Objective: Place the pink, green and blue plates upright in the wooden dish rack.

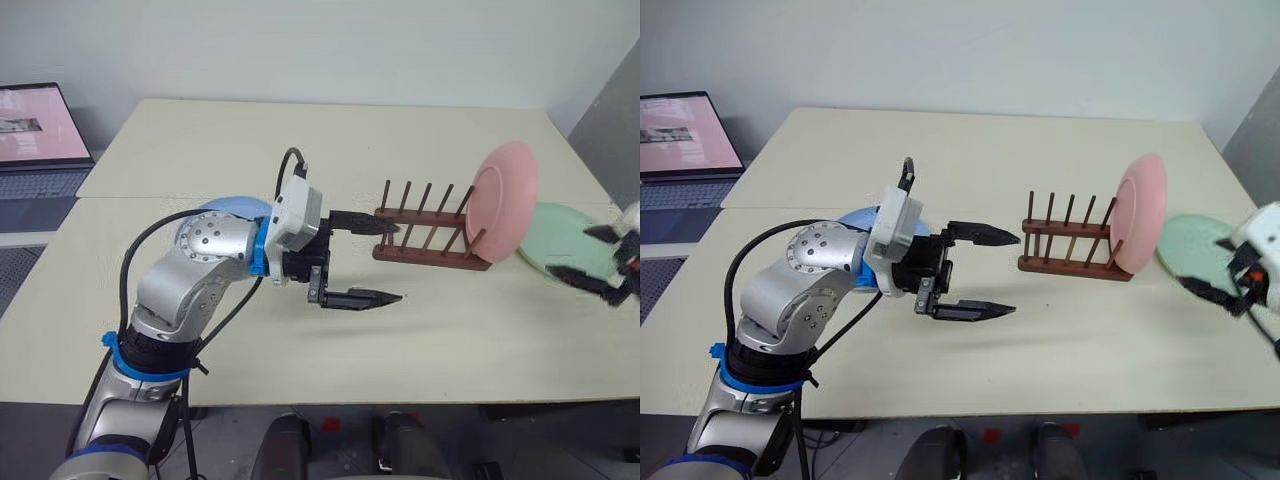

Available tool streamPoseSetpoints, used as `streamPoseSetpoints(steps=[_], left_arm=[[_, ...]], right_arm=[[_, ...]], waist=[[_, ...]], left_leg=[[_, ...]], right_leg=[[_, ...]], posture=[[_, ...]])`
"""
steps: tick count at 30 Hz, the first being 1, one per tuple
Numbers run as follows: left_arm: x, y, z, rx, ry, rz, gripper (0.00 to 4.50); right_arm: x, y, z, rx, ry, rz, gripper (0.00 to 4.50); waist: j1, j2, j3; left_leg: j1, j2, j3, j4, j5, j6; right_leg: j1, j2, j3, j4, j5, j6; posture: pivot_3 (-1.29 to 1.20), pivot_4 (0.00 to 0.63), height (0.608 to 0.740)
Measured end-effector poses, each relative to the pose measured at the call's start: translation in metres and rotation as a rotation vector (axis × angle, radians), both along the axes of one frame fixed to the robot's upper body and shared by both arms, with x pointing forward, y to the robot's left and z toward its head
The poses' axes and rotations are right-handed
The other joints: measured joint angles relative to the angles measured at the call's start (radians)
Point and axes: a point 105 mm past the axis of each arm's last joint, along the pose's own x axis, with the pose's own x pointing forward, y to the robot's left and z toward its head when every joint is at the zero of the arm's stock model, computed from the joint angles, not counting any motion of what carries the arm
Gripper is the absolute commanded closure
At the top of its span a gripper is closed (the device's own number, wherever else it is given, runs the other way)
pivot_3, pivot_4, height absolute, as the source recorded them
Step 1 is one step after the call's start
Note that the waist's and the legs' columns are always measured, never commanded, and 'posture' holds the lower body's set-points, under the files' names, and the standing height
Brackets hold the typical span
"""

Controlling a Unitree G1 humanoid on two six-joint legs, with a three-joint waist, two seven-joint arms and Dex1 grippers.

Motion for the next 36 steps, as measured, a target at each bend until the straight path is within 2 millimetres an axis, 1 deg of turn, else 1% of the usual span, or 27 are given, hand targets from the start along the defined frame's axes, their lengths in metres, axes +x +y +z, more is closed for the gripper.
streamPoseSetpoints(steps=[2, 5, 8, 9, 12, 14, 17, 18, 19, 29, 30, 32, 35, 36], left_arm=[[-0.001, -0.003, -0.004, 0.016, -0.014, -0.006, 0.0], [-0.002, -0.013, -0.007, 0.014, -0.027, -0.022, 0.0], [-0.002, -0.02, -0.009, 0.014, -0.032, -0.027, 0.0], [0.0, -0.023, -0.008, 0.002, -0.036, -0.021, 0.0], [0.0, -0.031, -0.004, -0.02, -0.045, -0.021, 0.0], [-0.001, -0.036, -0.003, -0.03, -0.044, -0.027, 0.0], [-0.003, -0.041, -0.004, -0.035, -0.041, -0.04, 0.0], [-0.002, -0.041, -0.004, -0.033, -0.042, -0.037, 0.0], [-0.002, -0.041, -0.004, -0.032, -0.042, -0.035, 0.0], [-0.002, -0.042, -0.005, -0.026, -0.044, -0.034, 0.0], [-0.002, -0.041, -0.005, -0.025, -0.044, -0.034, 0.0], [-0.002, -0.042, -0.005, -0.025, -0.043, -0.036, 0.0], [-0.002, -0.041, -0.006, -0.021, -0.032, -0.038, 0.0], [-0.002, -0.04, -0.006, -0.02, -0.024, -0.039, 0.0]], right_arm=[[0.007, -0.005, -0.016, -0.06, -0.002, -0.01, 0.04], [0.026, -0.004, -0.033, -0.074, -0.022, -0.033, 0.04], [0.042, -0.007, -0.046, -0.083, -0.013, -0.066, 0.04], [0.05, -0.011, -0.048, -0.085, -0.019, -0.093, 0.04], [0.063, -0.021, -0.055, -0.094, -0.011, -0.142, 0.04], [0.069, -0.024, -0.059, -0.096, -0.005, -0.161, 0.04], [0.075, -0.028, -0.059, -0.079, -0.009, -0.185, 0.04], [0.076, -0.029, -0.059, -0.071, -0.007, -0.191, 0.38], [0.076, -0.029, -0.06, -0.062, -0.001, -0.195, 0.54], [0.075, -0.024, -0.073, -0.01, 0.053, -0.202, 4.17], [0.075, -0.024, -0.072, -0.01, 0.049, -0.202, 4.46], [0.075, -0.023, -0.067, -0.012, 0.031, -0.201, 4.46], [0.071, -0.025, -0.067, -0.017, 0.018, -0.215, 4.46], [0.07, -0.026, -0.063, -0.023, -0.001, -0.219, 4.46]], waist=[[-0.001, 0.0, 0.0], [-0.003, 0.0, 0.0], [-0.001, 0.001, 0.0], [-0.001, 0.0, 0.0], [-0.001, 0.001, 0.0], [0.0, 0.001, 0.0], [0.0, 0.001, 0.0], [0.0, 0.001, 0.0], [0.0, 0.001, 0.0], [0.0, 0.001, 0.0], [0.0, 0.001, 0.0], [0.0, 0.001, 0.0], [0.003, 0.001, 0.0], [0.004, 0.001, 0.0]], left_leg=[[0.0, 0.0, 0.0, 0.0, 0.0, 0.0], [0.0, 0.0, 0.0, 0.0, 0.0, 0.0], [0.0, -0.001, 0.001, 0.0, 0.0, 0.0], [-0.001, -0.001, 0.001, 0.0, 0.0, 0.0], [-0.001, -0.001, 0.002, 0.0, 0.0, 0.0], [-0.001, -0.001, 0.002, 0.0, 0.0, 0.0], [-0.001, -0.001, 0.002, 0.0, 0.0, 0.0], [-0.001, -0.001, 0.002, 0.0, 0.0, 0.0], [-0.001, -0.001, 0.002, 0.0, 0.0, 0.0], [0.0, -0.001, 0.002, 0.002, 0.0, 0.0], [0.0, -0.001, 0.002, 0.002, 0.0, 0.0], [0.0, -0.001, 0.002, 0.002, 0.0, 0.0], [0.0, -0.001, 0.001, 0.001, 0.0, 0.0], [0.0, -0.001, 0.001, 0.001, 0.0, 0.0]], right_leg=[[0.0, 0.0, 0.0, 0.0, 0.0, -0.001], [0.0, 0.0, 0.001, 0.0, 0.001, 0.0], [-0.001, 0.001, 0.0, 0.0, 0.002, 0.0], [-0.001, 0.001, 0.0, 0.0, 0.002, 0.0], [-0.001, 0.001, 0.0, 0.0, 0.002, 0.0], [-0.001, 0.001, 0.0, 0.0, 0.002, -0.001], [0.0, 0.001, 0.001, -0.001, 0.002, -0.001], [0.0, 0.001, 0.001, 0.0, 0.002, -0.001], [0.0, 0.001, 0.0, 0.0, 0.002, -0.001], [0.001, 0.0, 0.0, 0.0, 0.003, 0.001], [0.001, 0.0, 0.0, 0.0, 0.003, 0.001], [0.002, 0.0, 0.0, 0.0, 0.003, 0.001], [0.002, 0.0, 0.0, 0.0, 0.003, 0.001], [0.001, 0.0, 0.0, 0.0, 0.003, 0.001]], posture=[[0.0, 0.15, 0.74], [0.0, 0.15, 0.74], [0.0, 0.15, 0.74], [0.0, 0.15, 0.74], [0.0, 0.15, 0.74], [0.0, 0.15, 0.74], [0.0, 0.15, 0.74], [0.0, 0.15, 0.74], [0.0, 0.15, 0.74], [0.0, 0.15, 0.74], [0.0, 0.15, 0.74], [0.0, 0.15, 0.74], [0.0, 0.15, 0.74], [0.0, 0.15, 0.74]])
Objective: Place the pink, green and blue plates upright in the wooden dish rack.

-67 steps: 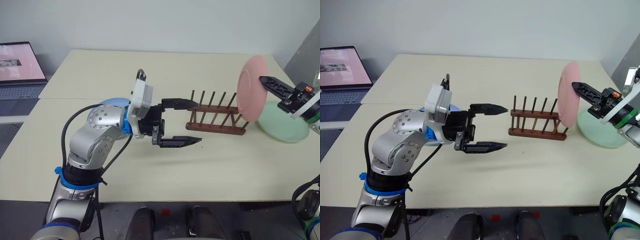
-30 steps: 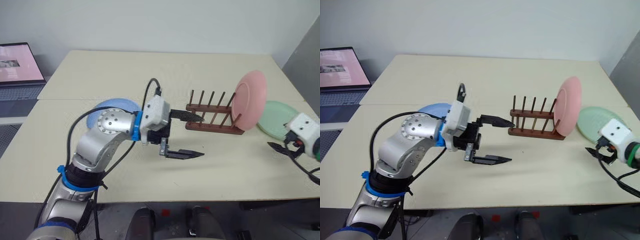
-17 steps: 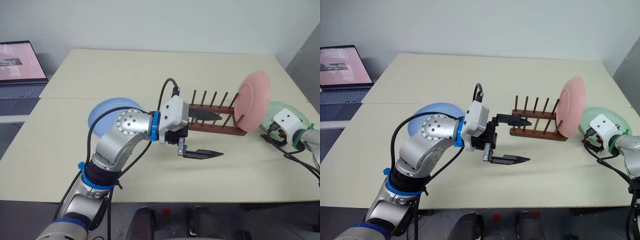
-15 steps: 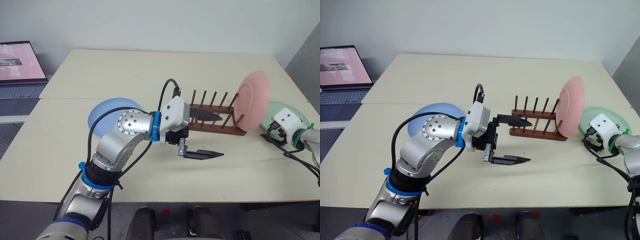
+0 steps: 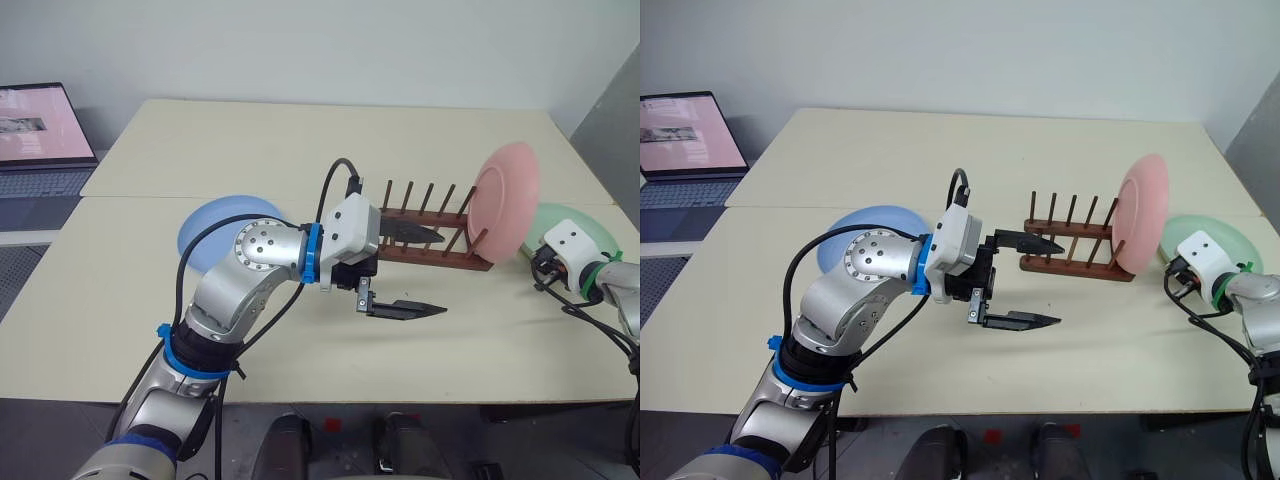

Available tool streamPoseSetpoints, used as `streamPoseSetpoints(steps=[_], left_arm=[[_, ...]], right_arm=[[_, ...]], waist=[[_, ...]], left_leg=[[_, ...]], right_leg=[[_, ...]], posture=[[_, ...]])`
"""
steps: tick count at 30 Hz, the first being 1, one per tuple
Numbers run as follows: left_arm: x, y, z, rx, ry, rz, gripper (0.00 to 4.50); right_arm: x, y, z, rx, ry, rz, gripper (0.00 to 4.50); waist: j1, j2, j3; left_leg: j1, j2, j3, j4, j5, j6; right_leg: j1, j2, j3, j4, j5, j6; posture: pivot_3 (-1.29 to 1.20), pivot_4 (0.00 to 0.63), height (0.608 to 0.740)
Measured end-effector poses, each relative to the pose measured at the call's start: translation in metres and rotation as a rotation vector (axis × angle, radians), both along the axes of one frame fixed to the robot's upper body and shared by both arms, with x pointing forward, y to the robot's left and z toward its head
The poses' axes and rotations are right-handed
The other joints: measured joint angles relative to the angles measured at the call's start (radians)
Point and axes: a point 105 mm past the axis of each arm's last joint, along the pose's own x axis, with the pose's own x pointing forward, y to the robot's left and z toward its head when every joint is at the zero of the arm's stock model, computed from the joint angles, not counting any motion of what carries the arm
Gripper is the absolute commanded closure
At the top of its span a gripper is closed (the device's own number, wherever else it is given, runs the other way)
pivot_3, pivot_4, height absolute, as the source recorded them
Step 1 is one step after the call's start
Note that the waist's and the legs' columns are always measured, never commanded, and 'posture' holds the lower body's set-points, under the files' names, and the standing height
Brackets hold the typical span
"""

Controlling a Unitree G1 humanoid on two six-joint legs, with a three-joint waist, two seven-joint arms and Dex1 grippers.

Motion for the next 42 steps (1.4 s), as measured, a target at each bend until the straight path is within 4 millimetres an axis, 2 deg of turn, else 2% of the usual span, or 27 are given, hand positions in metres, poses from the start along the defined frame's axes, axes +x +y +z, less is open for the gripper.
streamPoseSetpoints(steps=[3, 5, 6, 7, 9, 11, 13, 14, 16, 20, 23, 26, 32, 42], left_arm=[[0.002, 0.004, 0.002, -0.004, 0.018, 0.013, 0.0], [0.008, 0.014, 0.007, -0.026, 0.036, 0.058, 0.0], [0.012, 0.021, 0.011, -0.045, 0.046, 0.089, 0.0], [0.015, 0.025, 0.014, -0.056, 0.05, 0.109, 0.0], [0.021, 0.041, 0.016, -0.069, 0.059, 0.17, 0.0], [0.029, 0.055, 0.015, -0.067, 0.066, 0.236, 0.0], [0.031, 0.064, 0.015, -0.067, 0.06, 0.27, 0.0], [0.034, 0.071, 0.012, -0.051, 0.055, 0.291, 0.0], [0.036, 0.078, 0.009, -0.027, 0.046, 0.307, 0.0], [0.038, 0.093, 0.001, 0.014, 0.035, 0.342, 0.0], [0.036, 0.093, 0.0, 0.016, 0.034, 0.338, 0.0], [0.034, 0.092, 0.001, 0.01, 0.031, 0.33, 0.0], [0.03, 0.086, 0.003, -0.003, 0.022, 0.303, 0.0], [0.027, 0.078, 0.0, -0.012, 0.034, 0.27, 0.0]], right_arm=[[-0.003, -0.007, 0.022, -0.04, -0.076, -0.02, 4.46], [-0.003, -0.009, 0.055, -0.079, -0.181, -0.025, 4.46], [-0.004, -0.009, 0.083, -0.102, -0.268, -0.026, 4.46], [-0.004, -0.007, 0.1, -0.108, -0.322, -0.023, 4.46], [-0.003, 0.009, 0.153, -0.095, -0.497, 0.019, 4.46], [-0.013, 0.036, 0.214, -0.075, -0.7, 0.111, 4.46], [-0.025, 0.065, 0.25, -0.025, -0.837, 0.213, 4.46], [-0.032, 0.091, 0.263, 0.057, -0.896, 0.308, 4.46], [-0.037, 0.12, 0.265, 0.179, -0.904, 0.427, 4.46], [-0.043, 0.173, 0.249, 0.575, -0.765, 0.605, 4.46], [-0.048, 0.197, 0.237, 0.838, -0.639, 0.662, 4.46], [-0.049, 0.197, 0.228, 0.958, -0.57, 0.635, 4.46], [-0.036, 0.184, 0.188, 1.204, -0.427, 0.477, 4.46], [-0.027, 0.17, 0.162, 1.321, -0.35, 0.339, 4.46]], waist=[[0.0, 0.001, 0.0], [-0.001, 0.002, 0.0], [-0.006, 0.002, 0.0], [-0.008, 0.002, 0.0], [-0.017, 0.005, 0.0], [-0.024, 0.007, 0.001], [-0.023, 0.005, 0.001], [-0.025, 0.003, 0.0], [-0.024, 0.003, 0.0], [-0.021, 0.003, 0.0], [-0.003, 0.003, 0.0], [0.009, 0.002, 0.0], [0.006, 0.002, 0.0], [-0.004, 0.002, 0.0]], left_leg=[[0.0, 0.0, 0.0, 0.0, 0.0, 0.0], [0.0, 0.0, -0.001, 0.0, 0.0, 0.0], [0.0, 0.0, -0.001, 0.0, 0.0, 0.0], [0.0, 0.001, -0.001, -0.001, 0.0, 0.0], [0.001, 0.001, -0.001, -0.001, 0.0, 0.0], [0.001, 0.001, -0.002, -0.002, 0.0, 0.0], [0.001, 0.002, -0.001, -0.001, 0.0, 0.0], [0.001, 0.002, -0.002, -0.001, 0.0, 0.0], [0.001, 0.002, -0.002, -0.001, 0.0, 0.0], [0.0, 0.002, -0.001, -0.001, 0.0, 0.0], [-0.001, 0.002, -0.002, -0.001, 0.0, 0.0], [-0.003, 0.001, -0.001, -0.001, 0.0, 0.0], [-0.002, 0.001, -0.001, -0.001, 0.0, 0.0], [-0.002, 0.002, -0.001, -0.001, 0.0, 0.0]], right_leg=[[0.0, 0.0, 0.001, 0.0, 0.0, 0.0], [-0.002, 0.0, 0.002, 0.0, 0.0, 0.0], [-0.002, 0.0, 0.002, 0.0, 0.0, 0.0], [-0.002, 0.0, 0.002, 0.0, 0.0, 0.0], [-0.003, 0.001, 0.003, 0.002, 0.0, 0.0], [-0.003, 0.001, 0.002, 0.003, 0.0, 0.0], [-0.001, 0.002, -0.001, 0.002, -0.001, 0.0], [-0.001, 0.002, -0.001, 0.002, -0.001, -0.001], [-0.001, 0.001, 0.0, 0.002, 0.0, -0.001], [-0.002, -0.001, 0.001, 0.002, 0.003, -0.005], [-0.002, -0.001, 0.0, 0.001, 0.003, -0.005], [-0.002, -0.001, -0.001, -0.001, 0.003, -0.005], [-0.002, -0.001, 0.001, 0.001, 0.003, -0.005], [-0.002, 0.0, 0.001, 0.001, 0.003, -0.005]], posture=[[0.0, 0.15, 0.74], [0.0, 0.15, 0.74], [0.0, 0.15, 0.74], [0.0, 0.15, 0.74], [0.0, 0.15, 0.74], [0.0, 0.15, 0.74], [0.0, 0.15, 0.74], [0.0, 0.15, 0.74], [0.0, 0.15, 0.74], [0.0, 0.15, 0.74], [0.0, 0.15, 0.74], [0.0, 0.15, 0.74], [0.0, 0.15, 0.74], [0.0, 0.15, 0.74]])
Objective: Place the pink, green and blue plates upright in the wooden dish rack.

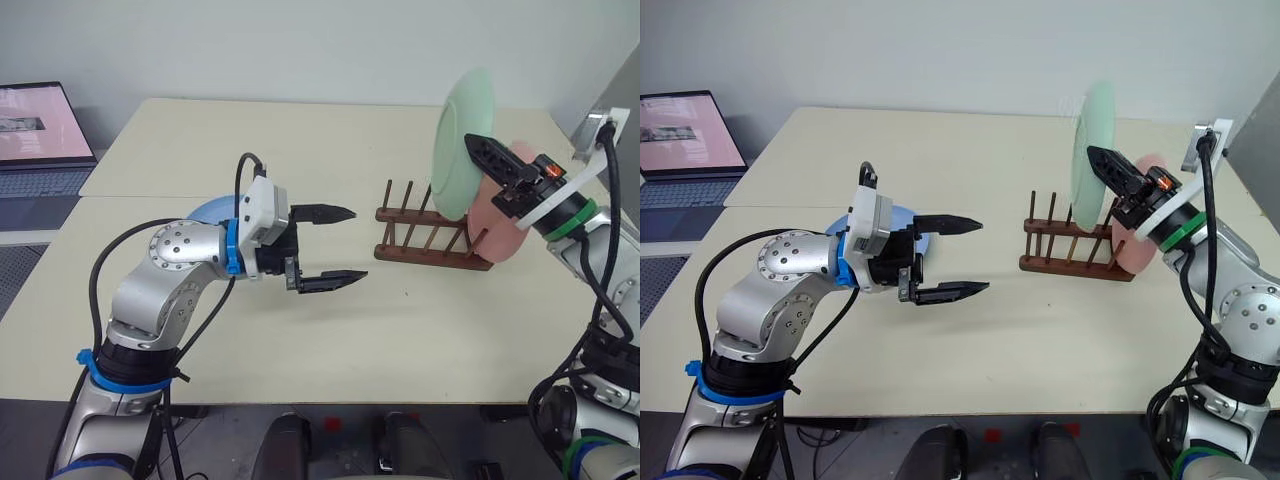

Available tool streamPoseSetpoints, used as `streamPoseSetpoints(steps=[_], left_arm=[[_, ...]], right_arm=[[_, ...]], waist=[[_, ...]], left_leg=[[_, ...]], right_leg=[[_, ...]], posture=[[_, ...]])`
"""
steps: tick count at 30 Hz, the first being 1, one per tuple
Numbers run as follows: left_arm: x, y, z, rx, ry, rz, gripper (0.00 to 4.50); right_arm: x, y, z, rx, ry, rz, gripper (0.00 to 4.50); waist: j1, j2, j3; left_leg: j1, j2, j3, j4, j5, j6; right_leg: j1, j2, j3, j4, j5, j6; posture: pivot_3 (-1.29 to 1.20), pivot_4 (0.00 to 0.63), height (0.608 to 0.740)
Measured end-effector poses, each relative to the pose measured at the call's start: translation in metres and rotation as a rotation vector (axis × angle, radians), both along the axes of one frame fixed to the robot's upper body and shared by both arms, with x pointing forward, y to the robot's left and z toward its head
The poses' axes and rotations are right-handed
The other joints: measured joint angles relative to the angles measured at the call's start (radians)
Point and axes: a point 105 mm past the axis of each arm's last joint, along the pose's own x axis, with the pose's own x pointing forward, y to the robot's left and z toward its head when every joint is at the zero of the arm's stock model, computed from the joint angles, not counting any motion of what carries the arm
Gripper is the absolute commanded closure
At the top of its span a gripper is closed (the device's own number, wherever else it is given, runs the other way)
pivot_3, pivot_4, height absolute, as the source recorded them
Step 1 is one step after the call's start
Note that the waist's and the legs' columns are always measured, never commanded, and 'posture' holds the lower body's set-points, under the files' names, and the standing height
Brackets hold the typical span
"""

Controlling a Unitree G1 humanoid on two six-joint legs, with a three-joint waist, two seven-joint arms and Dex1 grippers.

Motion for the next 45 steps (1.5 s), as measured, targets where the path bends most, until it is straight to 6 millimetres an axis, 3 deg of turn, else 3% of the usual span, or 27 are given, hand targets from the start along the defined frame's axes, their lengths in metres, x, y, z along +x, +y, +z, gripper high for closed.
streamPoseSetpoints(steps=[16, 23, 29, 33, 36, 39, 45], left_arm=[[-0.001, -0.003, 0.001, -0.007, -0.005, -0.018, 0.0], [-0.002, -0.005, 0.001, -0.013, -0.002, -0.024, 0.0], [-0.001, -0.005, 0.001, -0.014, 0.005, -0.019, 0.0], [0.005, 0.0, 0.003, -0.032, 0.03, 0.044, 0.0], [0.017, 0.018, 0.007, -0.07, 0.027, 0.189, 0.0], [0.032, 0.053, 0.005, -0.091, 0.024, 0.418, 0.0], [0.045, 0.125, -0.011, -0.202, 0.088, 0.857, 0.0]], right_arm=[[0.01, -0.005, -0.02, 0.0, 0.097, -0.035, 4.46], [0.016, -0.014, -0.024, -0.098, 0.11, -0.109, 2.35], [0.018, -0.031, 0.001, -0.229, 0.0, -0.218, 0.15], [0.012, -0.034, 0.015, -0.452, -0.131, -0.236, 0.04], [-0.002, -0.02, 0.021, -0.65, -0.249, -0.135, 0.04], [-0.018, -0.001, 0.012, -0.814, -0.318, 0.04, 0.04], [-0.028, 0.028, -0.005, -0.901, -0.374, 0.292, 0.04]], waist=[[0.0, 0.0, 0.0], [0.0, 0.0, 0.0], [0.0, 0.0, 0.0], [0.0, 0.0, 0.0], [-0.001, 0.0, 0.0], [-0.007, 0.0, 0.0], [-0.003, -0.001, 0.001]], left_leg=[[0.0, 0.0, 0.0, 0.0, 0.0, 0.0], [0.0, 0.0, 0.0, 0.0, 0.0, 0.0], [-0.001, 0.0, 0.0, 0.0, 0.0, 0.0], [-0.001, 0.0, 0.0, -0.001, 0.0, 0.0], [0.0, 0.0, -0.001, -0.002, 0.0, 0.0], [0.001, 0.001, -0.002, -0.002, 0.0, 0.0], [0.001, 0.001, -0.001, 0.0, 0.0, 0.0]], right_leg=[[0.0, 0.0, 0.0, 0.0, 0.0, 0.0], [0.0, 0.0, 0.0, -0.001, 0.0, 0.0], [0.0, 0.0, 0.0, -0.001, 0.0, 0.0], [-0.001, 0.0, 0.0, -0.002, 0.0, 0.001], [-0.001, 0.0, 0.0, -0.002, -0.003, 0.004], [-0.001, 0.001, 0.001, -0.002, -0.003, 0.004], [-0.001, -0.001, 0.001, -0.001, -0.003, 0.005]], posture=[[0.0, 0.15, 0.74], [0.0, 0.15, 0.74], [0.0, 0.15, 0.74], [0.0, 0.15, 0.74], [0.0, 0.15, 0.74], [0.0, 0.15, 0.74], [0.0, 0.15, 0.74]])
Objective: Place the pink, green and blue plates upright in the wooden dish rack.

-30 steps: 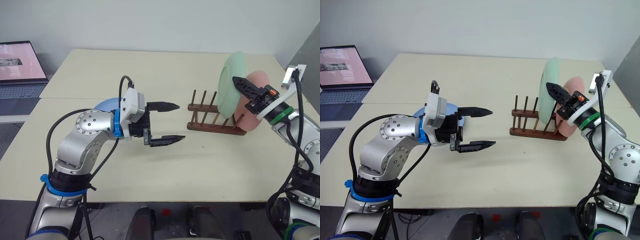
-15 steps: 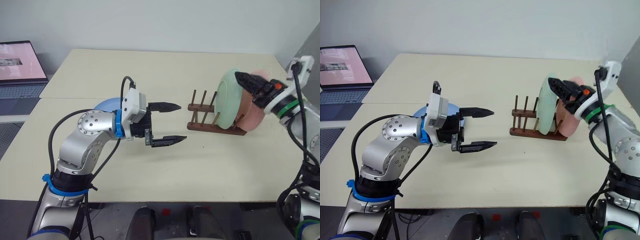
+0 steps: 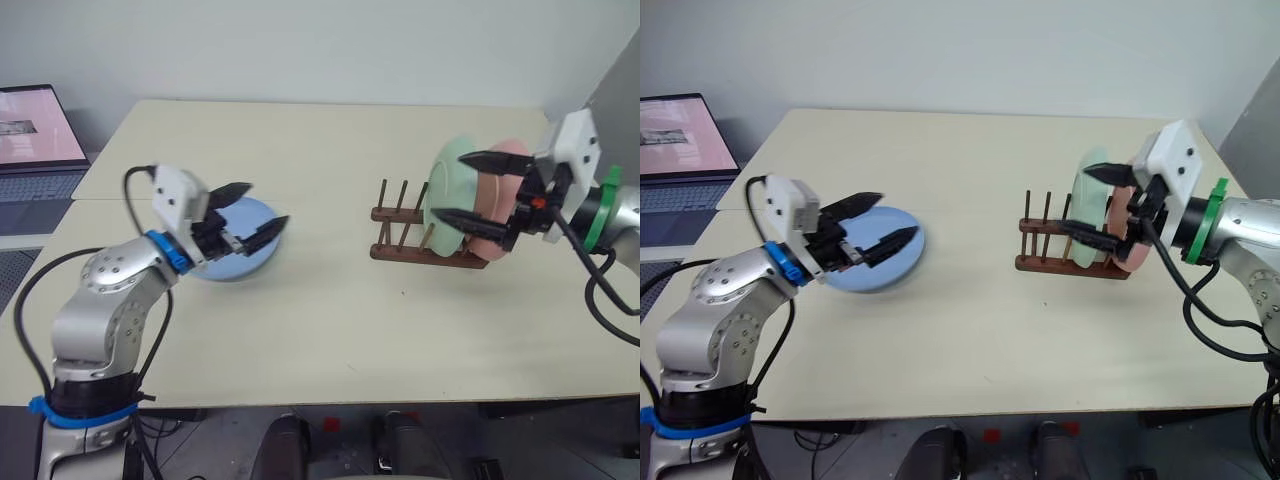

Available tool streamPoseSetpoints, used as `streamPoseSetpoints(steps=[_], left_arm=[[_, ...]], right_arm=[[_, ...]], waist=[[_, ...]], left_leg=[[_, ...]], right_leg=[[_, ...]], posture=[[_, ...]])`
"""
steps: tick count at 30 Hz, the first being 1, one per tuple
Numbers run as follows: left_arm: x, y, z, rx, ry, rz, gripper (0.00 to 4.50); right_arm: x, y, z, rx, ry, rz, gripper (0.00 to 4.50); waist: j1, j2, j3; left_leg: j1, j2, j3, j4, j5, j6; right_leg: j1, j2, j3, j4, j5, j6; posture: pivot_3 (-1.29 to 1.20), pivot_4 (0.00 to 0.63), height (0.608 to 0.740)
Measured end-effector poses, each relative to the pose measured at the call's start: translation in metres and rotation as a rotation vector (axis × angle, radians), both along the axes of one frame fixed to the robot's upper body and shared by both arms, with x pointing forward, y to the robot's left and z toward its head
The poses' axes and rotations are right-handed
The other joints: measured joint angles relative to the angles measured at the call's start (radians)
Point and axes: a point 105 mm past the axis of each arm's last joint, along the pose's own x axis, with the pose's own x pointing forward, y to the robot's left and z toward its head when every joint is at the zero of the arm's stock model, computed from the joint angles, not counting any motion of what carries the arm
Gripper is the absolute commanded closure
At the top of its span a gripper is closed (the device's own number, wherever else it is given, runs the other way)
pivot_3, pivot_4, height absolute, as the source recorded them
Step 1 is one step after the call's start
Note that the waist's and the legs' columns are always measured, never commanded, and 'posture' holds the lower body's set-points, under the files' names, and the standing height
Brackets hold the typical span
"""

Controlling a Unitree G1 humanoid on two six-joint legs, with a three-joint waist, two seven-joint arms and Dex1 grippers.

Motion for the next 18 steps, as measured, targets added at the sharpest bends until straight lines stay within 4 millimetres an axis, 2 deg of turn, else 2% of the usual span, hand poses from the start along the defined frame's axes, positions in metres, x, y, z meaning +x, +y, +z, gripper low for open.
streamPoseSetpoints(steps=[4, 6, 10, 13, 18], left_arm=[[0.01, 0.052, -0.017, -0.153, 0.086, 0.338, 0.0], [0.011, 0.068, -0.032, -0.211, 0.163, 0.438, 0.0], [0.014, 0.072, -0.066, -0.329, 0.336, 0.523, 0.0], [0.017, 0.071, -0.081, -0.393, 0.414, 0.562, 0.0], [0.025, 0.077, -0.085, -0.46, 0.456, 0.632, 0.0]], right_arm=[[0.001, 0.018, 0.005, 0.008, -0.017, 0.101, 0.04], [0.003, 0.022, 0.002, 0.001, -0.006, 0.122, 0.04], [0.004, 0.028, -0.001, -0.005, 0.01, 0.16, 0.04], [0.002, 0.033, 0.0, -0.025, 0.005, 0.197, 0.04], [-0.002, 0.034, -0.002, -0.045, 0.016, 0.229, 0.04]], waist=[[0.004, -0.002, 0.0], [0.007, -0.002, 0.0], [0.012, -0.004, 0.001], [0.011, -0.004, 0.001], [0.01, -0.004, 0.0]], left_leg=[[0.0, 0.0, -0.001, 0.0, 0.0, 0.0], [0.0, 0.0, -0.001, 0.0, 0.0, 0.0], [-0.002, -0.001, 0.0, 0.0, 0.0, 0.0], [-0.001, -0.001, -0.001, 0.0, 0.0, 0.0], [0.0, -0.001, -0.001, 0.0, 0.0, 0.0]], right_leg=[[0.001, 0.0, -0.001, 0.0, 0.001, 0.0], [0.001, 0.0, -0.001, 0.0, 0.003, -0.004], [0.001, -0.001, -0.002, -0.001, 0.003, -0.004], [0.0, -0.001, -0.002, 0.0, 0.003, -0.005], [0.001, -0.001, -0.002, 0.001, 0.003, -0.005]], posture=[[0.0, 0.15, 0.74], [0.0, 0.15, 0.74], [0.0, 0.15, 0.74], [0.0, 0.15, 0.74], [0.0, 0.15, 0.74]])
